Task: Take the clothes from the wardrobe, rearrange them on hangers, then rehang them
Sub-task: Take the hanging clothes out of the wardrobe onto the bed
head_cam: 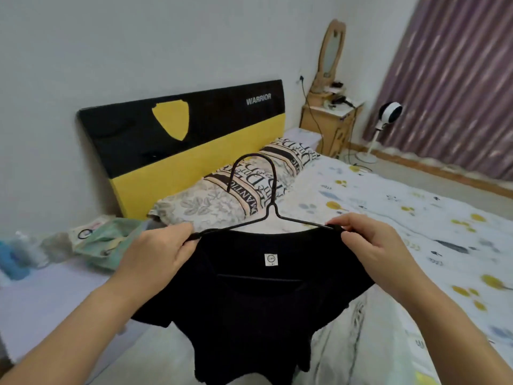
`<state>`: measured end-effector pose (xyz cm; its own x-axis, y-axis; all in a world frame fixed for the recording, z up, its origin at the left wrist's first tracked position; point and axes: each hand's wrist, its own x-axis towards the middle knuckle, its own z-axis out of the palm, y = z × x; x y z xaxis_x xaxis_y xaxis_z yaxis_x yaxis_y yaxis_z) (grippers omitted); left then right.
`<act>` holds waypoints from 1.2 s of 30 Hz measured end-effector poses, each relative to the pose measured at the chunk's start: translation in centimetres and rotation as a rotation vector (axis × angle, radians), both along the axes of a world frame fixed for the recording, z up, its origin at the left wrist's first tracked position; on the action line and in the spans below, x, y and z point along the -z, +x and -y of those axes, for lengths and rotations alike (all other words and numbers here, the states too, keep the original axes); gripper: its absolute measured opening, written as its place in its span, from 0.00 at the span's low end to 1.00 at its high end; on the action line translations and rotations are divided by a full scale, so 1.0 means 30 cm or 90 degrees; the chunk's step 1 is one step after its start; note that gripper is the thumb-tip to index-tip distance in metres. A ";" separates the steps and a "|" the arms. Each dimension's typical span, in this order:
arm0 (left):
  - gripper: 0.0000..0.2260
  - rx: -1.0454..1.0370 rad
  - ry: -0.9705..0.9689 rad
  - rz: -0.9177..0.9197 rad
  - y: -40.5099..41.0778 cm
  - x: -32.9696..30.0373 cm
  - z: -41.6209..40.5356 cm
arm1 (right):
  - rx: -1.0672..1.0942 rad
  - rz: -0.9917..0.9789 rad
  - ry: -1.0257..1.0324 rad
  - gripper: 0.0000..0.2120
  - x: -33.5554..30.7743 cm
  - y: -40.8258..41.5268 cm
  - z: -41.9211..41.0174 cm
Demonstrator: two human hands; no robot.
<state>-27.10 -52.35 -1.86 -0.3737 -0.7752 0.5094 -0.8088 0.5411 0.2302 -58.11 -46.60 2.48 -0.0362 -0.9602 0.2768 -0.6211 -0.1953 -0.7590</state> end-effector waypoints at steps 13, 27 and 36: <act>0.13 0.274 0.074 0.022 -0.565 0.113 0.454 | 0.299 -0.103 0.054 0.16 0.120 -0.432 -0.020; 0.09 0.303 0.235 0.060 -1.061 0.369 0.948 | 0.561 -0.039 0.151 0.06 0.433 -0.762 0.405; 0.17 0.211 0.189 0.100 -1.397 0.647 1.155 | 0.574 0.017 0.230 0.07 0.763 -1.137 0.774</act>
